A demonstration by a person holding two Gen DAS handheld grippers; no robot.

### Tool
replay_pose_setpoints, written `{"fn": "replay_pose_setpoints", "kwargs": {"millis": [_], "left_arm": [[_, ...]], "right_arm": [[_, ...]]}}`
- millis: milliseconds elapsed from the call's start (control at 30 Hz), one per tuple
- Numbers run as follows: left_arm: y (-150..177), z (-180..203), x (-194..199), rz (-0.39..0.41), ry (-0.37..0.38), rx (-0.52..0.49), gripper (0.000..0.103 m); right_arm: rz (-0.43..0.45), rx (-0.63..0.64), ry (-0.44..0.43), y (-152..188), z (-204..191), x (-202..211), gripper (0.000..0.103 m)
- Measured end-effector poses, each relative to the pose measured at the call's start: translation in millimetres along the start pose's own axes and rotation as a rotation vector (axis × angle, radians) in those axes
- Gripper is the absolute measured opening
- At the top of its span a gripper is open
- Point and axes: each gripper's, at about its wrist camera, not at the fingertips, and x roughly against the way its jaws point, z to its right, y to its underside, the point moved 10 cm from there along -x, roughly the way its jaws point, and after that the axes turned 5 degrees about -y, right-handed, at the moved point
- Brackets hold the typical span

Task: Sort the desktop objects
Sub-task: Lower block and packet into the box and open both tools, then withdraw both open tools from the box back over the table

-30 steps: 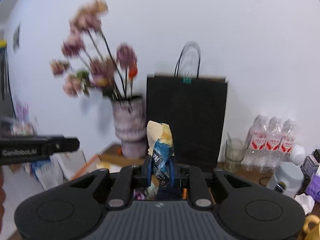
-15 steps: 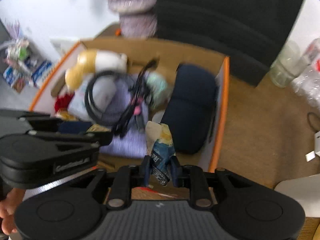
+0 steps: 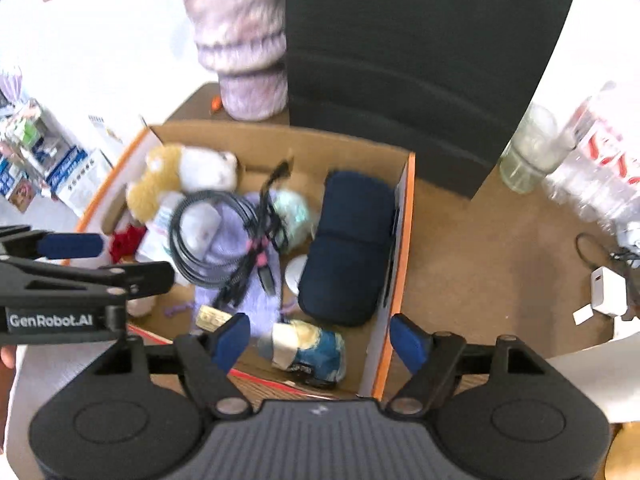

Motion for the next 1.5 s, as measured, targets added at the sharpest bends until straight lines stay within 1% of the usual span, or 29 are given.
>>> {"fn": "replay_pose_setpoints", "kwargs": {"millis": [33, 67, 100, 133, 200, 233, 267, 333, 400, 433, 500, 533, 633, 700, 767, 833, 867, 933, 1000, 1067, 1133, 1267, 1333, 1433, 1500], "left_arm": [[-0.9, -7.1, 6.0, 0.032, -0.042, 0.013, 0.102], [-0.9, -14.6, 11.7, 0.06, -0.09, 0.024, 0.102], [1.1, -20.4, 14.8, 0.065, -0.121, 0.028, 0.103], [3.3, -23.2, 15.8, 0.054, -0.133, 0.032, 0.103], [11.0, -29.8, 18.6, 0.029, -0.137, 0.055, 0.103], [14.4, -32.9, 22.2, 0.032, -0.141, 0.063, 0.103], [16.4, -35.2, 28.1, 0.052, -0.15, 0.067, 0.103], [18.8, -37.6, 45.5, 0.148, -0.151, 0.064, 0.103], [21.7, -38.7, 61.8, 0.25, -0.144, 0.063, 0.103], [24.5, -39.8, 68.3, 0.29, -0.147, 0.062, 0.103], [32.1, -39.9, 74.9, 0.334, -0.142, 0.052, 0.103], [34.9, -39.9, 75.2, 0.341, -0.133, 0.045, 0.103], [47.2, -38.6, 79.8, 0.362, -0.126, 0.02, 0.103], [58.6, -39.0, 84.9, 0.378, -0.135, 0.007, 0.103], [77.3, -40.5, 89.3, 0.392, -0.136, -0.007, 0.103], [102.6, -43.0, 94.5, 0.414, -0.121, -0.036, 0.103], [114.6, -45.2, 96.3, 0.423, -0.129, -0.042, 0.103], [140.8, -50.1, 98.2, 0.428, -0.142, -0.054, 0.103], [165.8, -54.9, 98.7, 0.429, -0.135, -0.043, 0.103], [189.2, -59.1, 98.6, 0.422, -0.124, -0.032, 0.103], [214.0, -62.3, 99.2, 0.439, -0.108, -0.026, 0.103], [262.6, -67.7, 90.0, 0.437, -0.128, -0.021, 0.103], [279.2, -68.3, 83.4, 0.421, -0.122, -0.023, 0.103], [293.1, -69.8, 70.4, 0.396, -0.117, -0.009, 0.103], [297.3, -72.1, 62.0, 0.378, -0.126, -0.002, 0.103]], "right_arm": [[0.014, -0.001, -0.003, -0.7, -2.7, 8.9, 0.085], [0.025, -0.003, -0.004, -1.0, -6.1, 14.6, 0.087], [0.03, -0.006, -0.003, -1.6, -7.8, 18.3, 0.091], [0.033, -0.012, 0.002, -1.7, -10.6, 20.8, 0.095], [0.047, -0.026, 0.021, -1.7, -16.2, 25.5, 0.095], [0.06, -0.026, 0.033, -1.4, -19.7, 27.4, 0.095], [0.074, -0.024, 0.042, -0.8, -22.8, 29.8, 0.095], [0.122, -0.023, 0.045, 0.2, -28.9, 36.0, 0.095], [0.201, -0.022, 0.044, 1.5, -34.1, 40.7, 0.095], [0.267, -0.019, 0.043, 2.4, -37.0, 47.4, 0.096], [0.362, -0.007, 0.039, 4.6, -41.0, 54.4, 0.096], [0.401, -0.001, 0.041, 6.7, -42.3, 57.4, 0.096], [0.48, -0.015, 0.056, 14.7, -41.6, 63.5, 0.096], [0.517, -0.038, 0.041, 22.6, -42.8, 66.8, 0.097], [0.545, -0.067, 0.015, 34.1, -44.7, 69.2, 0.097], [0.573, -0.091, -0.005, 52.9, -47.8, 69.7, 0.098], [0.594, -0.094, -0.016, 67.2, -51.0, 71.0, 0.099], [0.628, -0.079, -0.004, 94.6, -55.0, 69.4, 0.103], [0.631, -0.079, 0.021, 119.5, -57.6, 65.3, 0.103], [0.62, -0.082, 0.021, 145.8, -60.7, 59.2, 0.103], [0.616, -0.095, 0.011, 173.0, -63.8, 54.6, 0.103], [0.562, -0.08, 0.014, 221.8, -72.0, 41.7, 0.103], [0.544, -0.059, 0.04, 243.6, -76.7, 35.3, 0.103], [0.517, -0.018, 0.089, 269.4, -81.8, 25.5, 0.103], [0.499, -0.022, 0.091, 279.8, -83.9, 18.2, 0.103]]}}
